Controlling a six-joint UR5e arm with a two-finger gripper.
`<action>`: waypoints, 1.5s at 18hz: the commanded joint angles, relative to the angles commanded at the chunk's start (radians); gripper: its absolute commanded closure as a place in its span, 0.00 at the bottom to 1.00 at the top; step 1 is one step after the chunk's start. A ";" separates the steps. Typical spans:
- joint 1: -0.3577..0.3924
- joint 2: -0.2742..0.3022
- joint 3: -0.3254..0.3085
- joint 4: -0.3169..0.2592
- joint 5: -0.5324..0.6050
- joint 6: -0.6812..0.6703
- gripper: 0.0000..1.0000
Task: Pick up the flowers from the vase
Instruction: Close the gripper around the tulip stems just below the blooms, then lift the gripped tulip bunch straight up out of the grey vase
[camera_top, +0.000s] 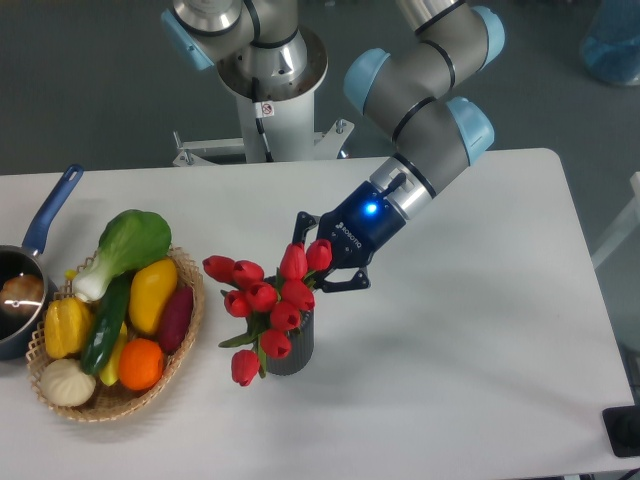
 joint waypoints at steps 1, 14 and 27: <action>0.005 0.006 0.000 0.000 -0.002 -0.002 1.00; 0.022 0.126 0.002 -0.006 -0.052 -0.155 1.00; 0.037 0.153 0.092 -0.003 -0.092 -0.331 1.00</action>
